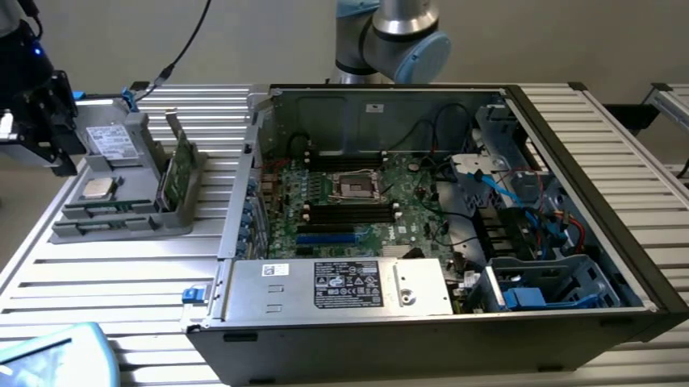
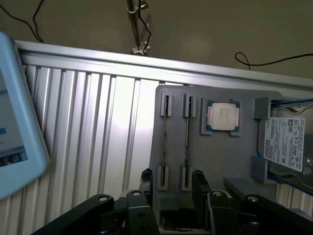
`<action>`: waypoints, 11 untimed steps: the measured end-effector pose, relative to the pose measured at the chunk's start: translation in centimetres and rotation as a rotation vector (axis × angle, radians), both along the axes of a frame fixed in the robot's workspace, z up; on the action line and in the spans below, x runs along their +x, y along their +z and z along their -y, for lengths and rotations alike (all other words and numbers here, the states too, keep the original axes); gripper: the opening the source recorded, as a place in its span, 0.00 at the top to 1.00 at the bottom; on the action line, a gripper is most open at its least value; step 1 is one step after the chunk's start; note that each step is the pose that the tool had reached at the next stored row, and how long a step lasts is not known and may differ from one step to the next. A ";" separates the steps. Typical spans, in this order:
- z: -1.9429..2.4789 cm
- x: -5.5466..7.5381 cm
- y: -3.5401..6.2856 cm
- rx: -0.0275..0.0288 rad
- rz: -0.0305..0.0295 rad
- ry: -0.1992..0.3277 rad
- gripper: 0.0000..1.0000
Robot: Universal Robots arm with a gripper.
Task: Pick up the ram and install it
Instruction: 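Pick up the ram and move it above insertion slot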
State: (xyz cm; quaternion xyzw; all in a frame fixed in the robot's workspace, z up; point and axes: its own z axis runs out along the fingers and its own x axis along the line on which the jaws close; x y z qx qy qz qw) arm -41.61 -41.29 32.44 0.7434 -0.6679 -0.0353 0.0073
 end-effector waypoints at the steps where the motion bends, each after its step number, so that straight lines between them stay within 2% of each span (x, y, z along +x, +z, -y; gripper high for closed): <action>1: 0.00 0.0 -0.18 -0.0005 0.0000 -0.001 0.55; 4: -0.01 0.0 -0.71 -0.0020 0.0001 -0.003 0.55; 6: -0.03 0.0 -0.98 -0.0052 0.0008 -0.005 0.55; 8: -0.04 -0.1 -1.20 -0.0098 0.0016 -0.008 0.55; 11: -0.07 -0.1 -1.42 -0.0225 0.0049 -0.011 0.55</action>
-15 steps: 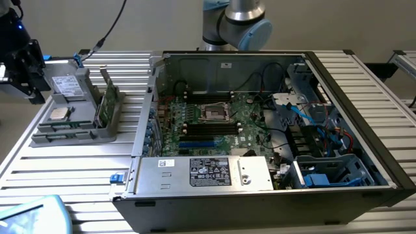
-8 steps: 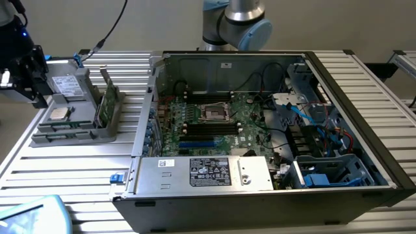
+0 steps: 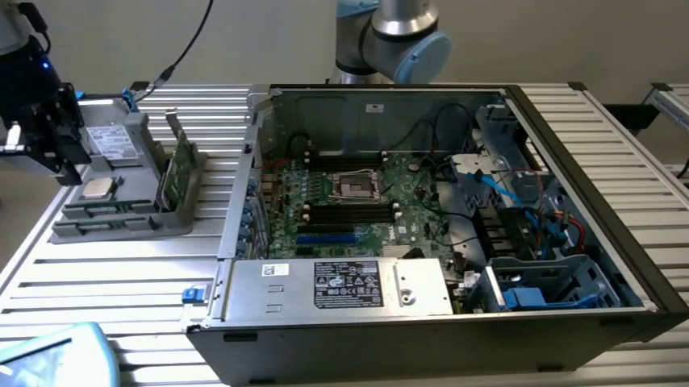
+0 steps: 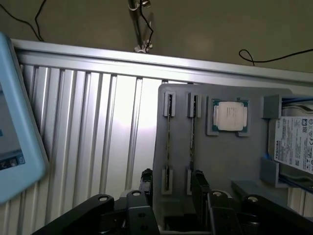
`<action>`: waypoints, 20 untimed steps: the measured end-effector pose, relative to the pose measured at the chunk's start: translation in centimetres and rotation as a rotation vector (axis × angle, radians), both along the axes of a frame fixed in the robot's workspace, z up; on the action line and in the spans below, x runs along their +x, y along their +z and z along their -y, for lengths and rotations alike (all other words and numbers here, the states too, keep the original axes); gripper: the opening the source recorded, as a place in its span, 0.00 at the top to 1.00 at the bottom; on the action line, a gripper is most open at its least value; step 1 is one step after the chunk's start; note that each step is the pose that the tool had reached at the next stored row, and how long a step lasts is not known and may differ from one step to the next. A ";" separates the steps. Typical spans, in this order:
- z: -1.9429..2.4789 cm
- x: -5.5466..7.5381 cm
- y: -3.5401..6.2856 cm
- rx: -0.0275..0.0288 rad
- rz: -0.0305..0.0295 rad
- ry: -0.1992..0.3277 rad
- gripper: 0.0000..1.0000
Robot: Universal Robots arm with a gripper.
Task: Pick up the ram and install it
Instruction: 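Pick up the ram and move it above insertion slot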
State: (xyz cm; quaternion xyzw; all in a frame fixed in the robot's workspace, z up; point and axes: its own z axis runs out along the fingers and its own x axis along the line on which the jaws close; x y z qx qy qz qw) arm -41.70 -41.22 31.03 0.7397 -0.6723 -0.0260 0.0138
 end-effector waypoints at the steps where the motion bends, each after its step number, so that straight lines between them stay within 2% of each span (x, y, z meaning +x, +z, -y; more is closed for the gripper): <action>1: -0.02 0.0 -0.08 -0.0049 0.0016 -0.001 0.55; 2: -0.07 0.0 -0.18 -0.0070 0.0024 -0.002 0.55; 8: -0.45 0.0 -1.25 -0.0072 0.0029 -0.005 0.55; 16: -0.67 0.0 -2.70 -0.0090 0.0029 -0.008 0.55; 20: -0.76 0.0 -3.35 -0.0119 0.0031 -0.008 0.55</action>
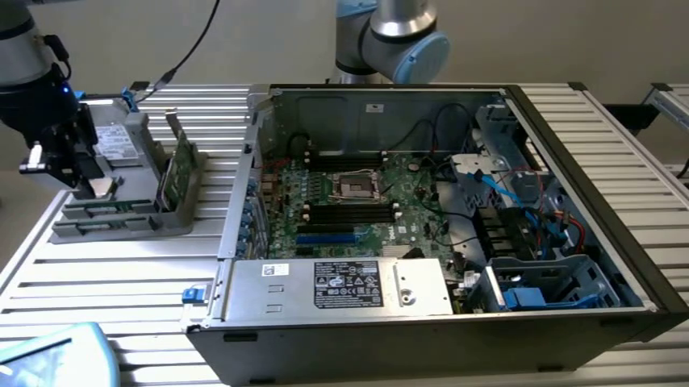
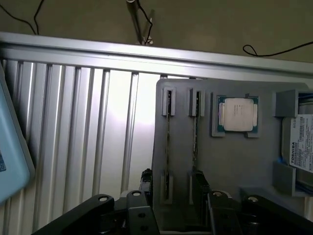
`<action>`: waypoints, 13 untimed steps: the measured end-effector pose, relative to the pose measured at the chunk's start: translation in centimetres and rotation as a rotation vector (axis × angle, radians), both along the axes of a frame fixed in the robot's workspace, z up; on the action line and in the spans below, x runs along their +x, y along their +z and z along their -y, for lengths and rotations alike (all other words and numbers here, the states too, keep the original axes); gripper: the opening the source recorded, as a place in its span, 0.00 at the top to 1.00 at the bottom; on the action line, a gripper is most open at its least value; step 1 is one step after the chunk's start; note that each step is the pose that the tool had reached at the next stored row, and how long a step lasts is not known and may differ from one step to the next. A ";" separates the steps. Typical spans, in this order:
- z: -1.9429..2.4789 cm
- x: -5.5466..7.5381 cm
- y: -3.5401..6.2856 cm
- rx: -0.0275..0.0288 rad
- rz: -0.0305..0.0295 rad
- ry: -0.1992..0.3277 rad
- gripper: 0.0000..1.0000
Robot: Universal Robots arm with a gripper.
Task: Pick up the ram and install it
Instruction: 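Pick up the ram and move it above insertion slot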
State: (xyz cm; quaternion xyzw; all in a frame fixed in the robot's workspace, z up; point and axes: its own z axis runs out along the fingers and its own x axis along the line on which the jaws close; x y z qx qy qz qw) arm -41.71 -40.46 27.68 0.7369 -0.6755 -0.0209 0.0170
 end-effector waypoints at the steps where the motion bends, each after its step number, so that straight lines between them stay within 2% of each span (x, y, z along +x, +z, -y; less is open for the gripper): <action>1: -0.02 0.0 -0.15 -0.0013 0.0002 0.000 0.55; 5: -0.10 0.0 -0.73 -0.0070 0.0005 0.000 0.55; 10: -0.27 0.0 -1.59 -0.0105 0.0007 0.000 0.55; 13: -0.34 0.0 -2.05 -0.0147 0.0007 0.000 0.55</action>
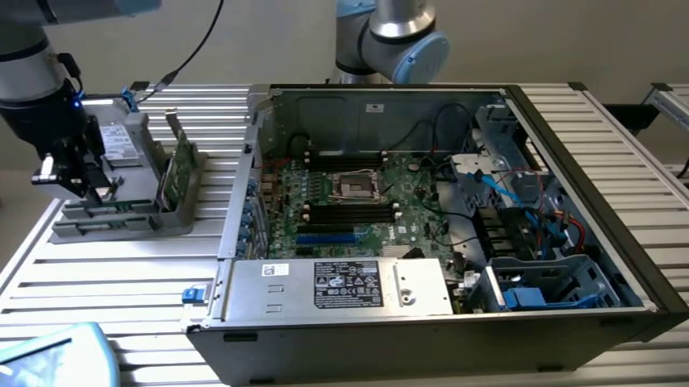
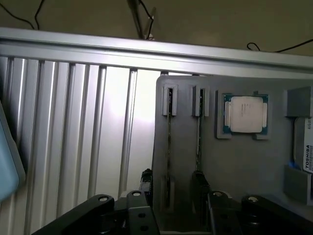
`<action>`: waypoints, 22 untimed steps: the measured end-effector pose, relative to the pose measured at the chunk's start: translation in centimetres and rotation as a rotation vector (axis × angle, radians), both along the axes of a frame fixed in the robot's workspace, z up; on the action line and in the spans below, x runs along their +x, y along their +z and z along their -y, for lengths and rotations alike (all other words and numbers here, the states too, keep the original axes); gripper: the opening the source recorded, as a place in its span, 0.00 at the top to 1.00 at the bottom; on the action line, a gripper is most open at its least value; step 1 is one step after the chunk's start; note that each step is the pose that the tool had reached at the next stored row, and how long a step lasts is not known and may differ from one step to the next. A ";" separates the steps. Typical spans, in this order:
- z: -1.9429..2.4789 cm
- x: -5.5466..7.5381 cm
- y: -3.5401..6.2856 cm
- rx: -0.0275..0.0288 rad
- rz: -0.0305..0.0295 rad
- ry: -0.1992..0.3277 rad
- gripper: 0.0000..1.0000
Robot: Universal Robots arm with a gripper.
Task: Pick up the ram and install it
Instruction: 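Pick up the ram and move it above insertion slot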
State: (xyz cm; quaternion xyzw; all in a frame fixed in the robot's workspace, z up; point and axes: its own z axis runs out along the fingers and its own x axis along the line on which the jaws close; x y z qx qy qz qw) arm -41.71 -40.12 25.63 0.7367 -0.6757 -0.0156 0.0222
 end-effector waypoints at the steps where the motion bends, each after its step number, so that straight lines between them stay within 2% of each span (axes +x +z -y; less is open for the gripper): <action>1: -0.02 0.0 -0.14 -0.0017 0.0000 0.000 0.55; 5: -0.12 0.0 -0.74 -0.0073 0.0001 0.000 0.55; 10: -0.25 0.0 -1.61 -0.0116 0.0002 0.000 0.55; 15: -0.26 0.0 -2.52 -0.0123 0.0010 -0.001 0.55; 22: -0.21 -0.3 -3.78 -0.0123 0.0087 -0.001 0.55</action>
